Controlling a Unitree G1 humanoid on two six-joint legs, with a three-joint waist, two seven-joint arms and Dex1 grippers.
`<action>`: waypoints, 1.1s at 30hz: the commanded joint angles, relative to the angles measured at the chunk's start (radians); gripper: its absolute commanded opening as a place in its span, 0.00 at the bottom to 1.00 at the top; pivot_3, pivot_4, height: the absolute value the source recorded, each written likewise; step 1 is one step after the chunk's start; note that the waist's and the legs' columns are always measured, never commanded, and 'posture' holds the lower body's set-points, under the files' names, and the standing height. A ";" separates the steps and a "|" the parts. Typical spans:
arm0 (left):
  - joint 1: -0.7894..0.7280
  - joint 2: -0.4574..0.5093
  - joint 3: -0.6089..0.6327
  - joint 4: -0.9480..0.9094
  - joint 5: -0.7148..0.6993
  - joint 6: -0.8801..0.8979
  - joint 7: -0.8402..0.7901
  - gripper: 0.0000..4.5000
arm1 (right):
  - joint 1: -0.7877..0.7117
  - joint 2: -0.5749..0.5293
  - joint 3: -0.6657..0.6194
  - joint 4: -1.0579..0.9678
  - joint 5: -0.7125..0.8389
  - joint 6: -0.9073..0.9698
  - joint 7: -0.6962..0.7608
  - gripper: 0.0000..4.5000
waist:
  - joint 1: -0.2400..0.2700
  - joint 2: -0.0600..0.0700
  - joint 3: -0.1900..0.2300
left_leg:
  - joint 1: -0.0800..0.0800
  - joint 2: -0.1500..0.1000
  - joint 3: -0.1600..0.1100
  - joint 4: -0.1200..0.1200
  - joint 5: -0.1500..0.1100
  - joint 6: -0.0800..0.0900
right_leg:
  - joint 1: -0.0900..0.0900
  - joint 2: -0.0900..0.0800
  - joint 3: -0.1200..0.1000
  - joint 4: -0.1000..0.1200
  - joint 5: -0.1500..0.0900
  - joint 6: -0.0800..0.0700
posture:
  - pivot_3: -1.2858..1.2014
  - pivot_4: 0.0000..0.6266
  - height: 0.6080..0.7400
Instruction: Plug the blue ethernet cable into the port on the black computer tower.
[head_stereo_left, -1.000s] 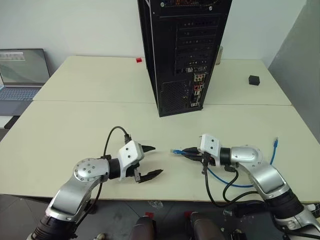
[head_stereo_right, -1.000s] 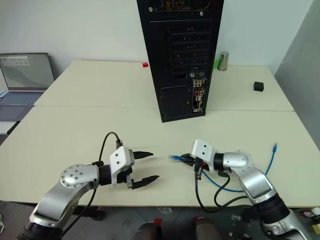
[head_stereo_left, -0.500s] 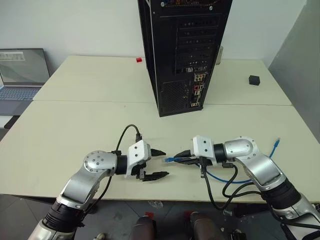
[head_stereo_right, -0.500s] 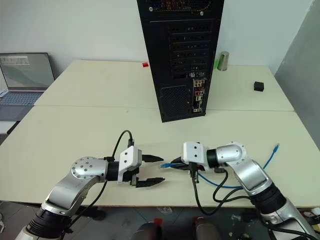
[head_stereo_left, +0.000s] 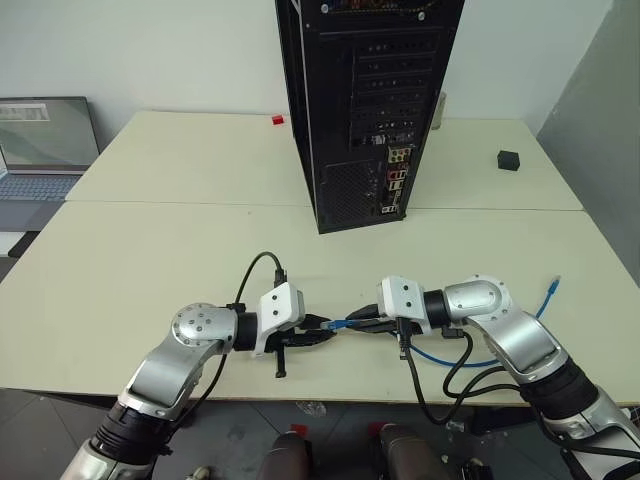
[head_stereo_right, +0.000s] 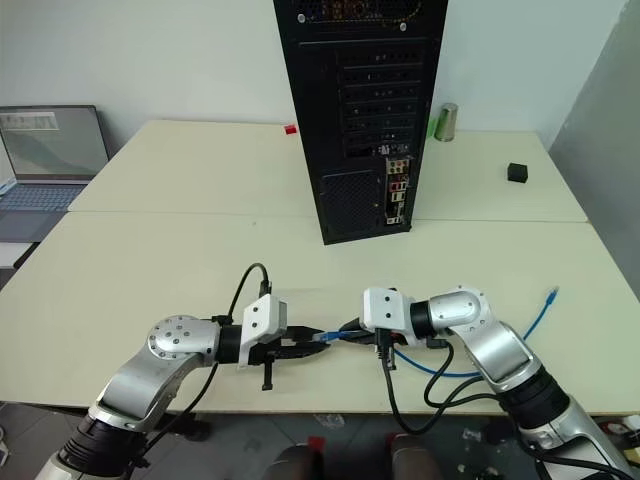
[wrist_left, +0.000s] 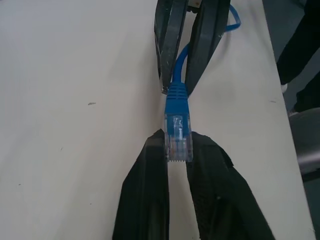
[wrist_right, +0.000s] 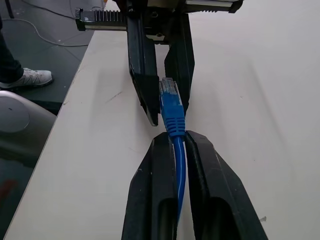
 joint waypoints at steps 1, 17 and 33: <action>-0.009 -0.008 -0.008 -0.012 0.008 -0.023 0.009 0.06 | -0.021 0.003 -0.005 -0.013 -0.005 -0.023 0.006 0.00 | 0.000 0.000 0.000 | 0.000 0.000 0.000 0.000 0.000 0.000 | 0.000 0.000 0.000 0.000 0.000 0.000 | 0.52 0.24 1.00; 0.015 -0.021 -0.012 -0.011 0.045 -0.099 0.041 0.06 | -0.024 -0.042 -0.031 -0.009 0.010 -0.008 0.059 0.43 | 0.000 0.000 0.000 | 0.000 0.000 0.000 0.000 0.000 0.000 | 0.000 0.000 0.000 0.000 0.000 0.000 | 0.52 0.24 1.00; -0.005 -0.040 0.040 0.282 0.676 -1.208 0.614 0.06 | 0.031 -0.033 -0.345 -0.180 0.464 0.500 -0.082 0.64 | 0.004 0.000 0.000 | 0.000 -0.001 -0.001 0.000 0.000 0.000 | 0.000 -0.007 0.000 0.000 0.000 0.000 | 0.52 0.24 1.00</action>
